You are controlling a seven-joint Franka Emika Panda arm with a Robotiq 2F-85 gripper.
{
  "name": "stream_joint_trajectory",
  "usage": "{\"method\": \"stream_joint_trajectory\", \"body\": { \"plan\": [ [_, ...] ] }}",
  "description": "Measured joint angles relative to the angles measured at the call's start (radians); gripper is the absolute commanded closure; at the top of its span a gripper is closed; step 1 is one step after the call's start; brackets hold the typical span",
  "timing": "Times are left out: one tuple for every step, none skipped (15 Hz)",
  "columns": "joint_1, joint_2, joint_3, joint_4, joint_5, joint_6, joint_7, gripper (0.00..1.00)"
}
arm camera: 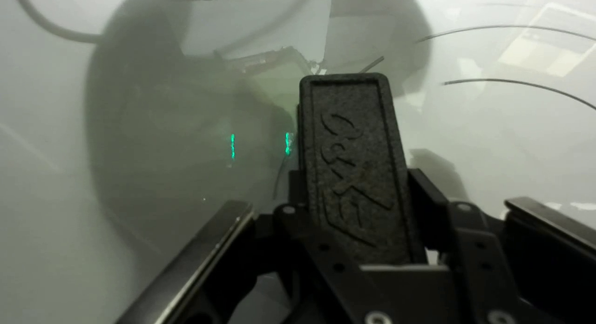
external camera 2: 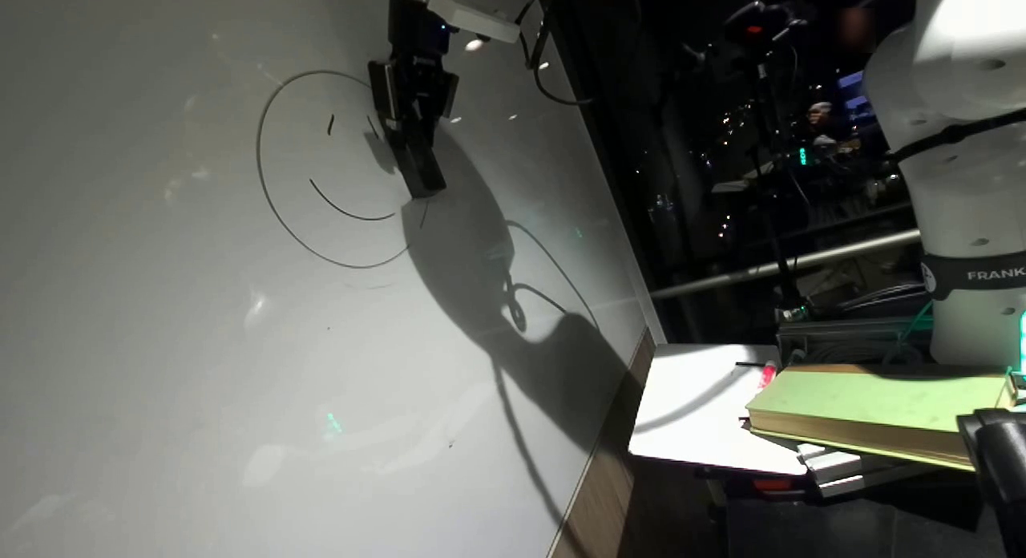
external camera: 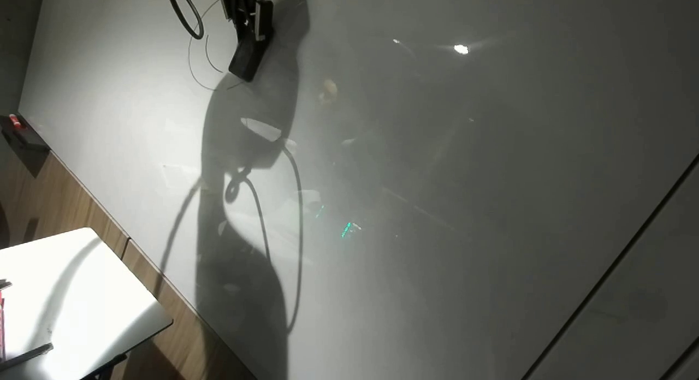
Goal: Erase the drawing on the whiteboard
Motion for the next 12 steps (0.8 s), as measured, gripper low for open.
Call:
{"method": "stream_joint_trajectory", "body": {
  "plan": [
    [0.000, 0.000, 0.000, -0.008, 0.000, 0.007, 0.001, 0.70],
    [-0.001, -0.001, 0.001, -0.020, -0.001, 0.019, 0.003, 0.70],
    [-0.001, -0.001, 0.002, -0.038, -0.002, 0.039, 0.005, 0.70],
    [-0.003, -0.002, 0.005, -0.061, -0.005, 0.063, 0.008, 0.70],
    [-0.005, -0.002, 0.009, -0.086, -0.009, 0.090, 0.013, 0.70],
    [-0.009, 0.000, 0.017, -0.115, -0.016, 0.122, 0.021, 0.70],
    [-0.015, 0.003, 0.027, -0.143, -0.024, 0.156, 0.030, 0.70],
    [-0.021, 0.007, 0.038, -0.168, -0.033, 0.188, 0.041, 0.70],
    [-0.028, 0.013, 0.050, -0.189, -0.047, 0.216, 0.056, 0.70],
    [-0.035, 0.020, 0.064, -0.205, -0.064, 0.239, 0.074, 0.70],
    [-0.044, 0.026, 0.079, -0.217, -0.083, 0.256, 0.093, 0.70],
    [-0.053, 0.033, 0.094, -0.223, -0.104, 0.267, 0.116, 0.70]
  ]
}}
